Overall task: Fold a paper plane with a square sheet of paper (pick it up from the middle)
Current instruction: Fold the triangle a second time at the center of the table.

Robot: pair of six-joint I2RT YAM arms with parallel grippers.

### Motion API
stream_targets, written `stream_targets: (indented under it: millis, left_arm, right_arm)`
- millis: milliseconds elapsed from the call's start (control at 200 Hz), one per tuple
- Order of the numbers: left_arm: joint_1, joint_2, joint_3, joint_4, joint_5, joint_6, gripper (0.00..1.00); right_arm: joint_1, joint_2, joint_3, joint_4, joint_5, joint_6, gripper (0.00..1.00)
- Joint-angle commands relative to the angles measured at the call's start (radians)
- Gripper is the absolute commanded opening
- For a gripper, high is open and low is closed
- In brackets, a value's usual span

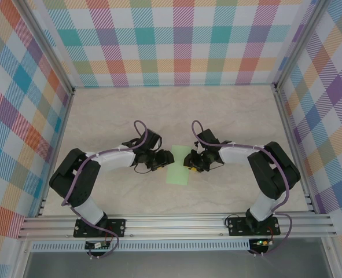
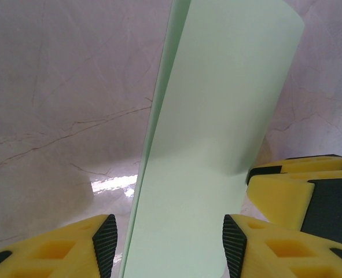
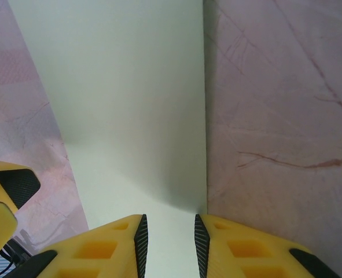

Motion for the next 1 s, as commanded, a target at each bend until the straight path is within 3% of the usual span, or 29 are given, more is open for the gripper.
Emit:
stream_targets:
  millis: [0, 995]
  left_arm:
    - [0.012, 0.013, 0.019, 0.006, 0.025, 0.005, 0.54]
    - [-0.007, 0.064, 0.036, -0.034, 0.096, 0.053, 0.55]
  right_arm:
    - [-0.002, -0.009, -0.025, -0.014, 0.011, -0.006, 0.31]
    - [-0.017, -0.050, -0.081, 0.047, -0.011, 0.033, 0.28]
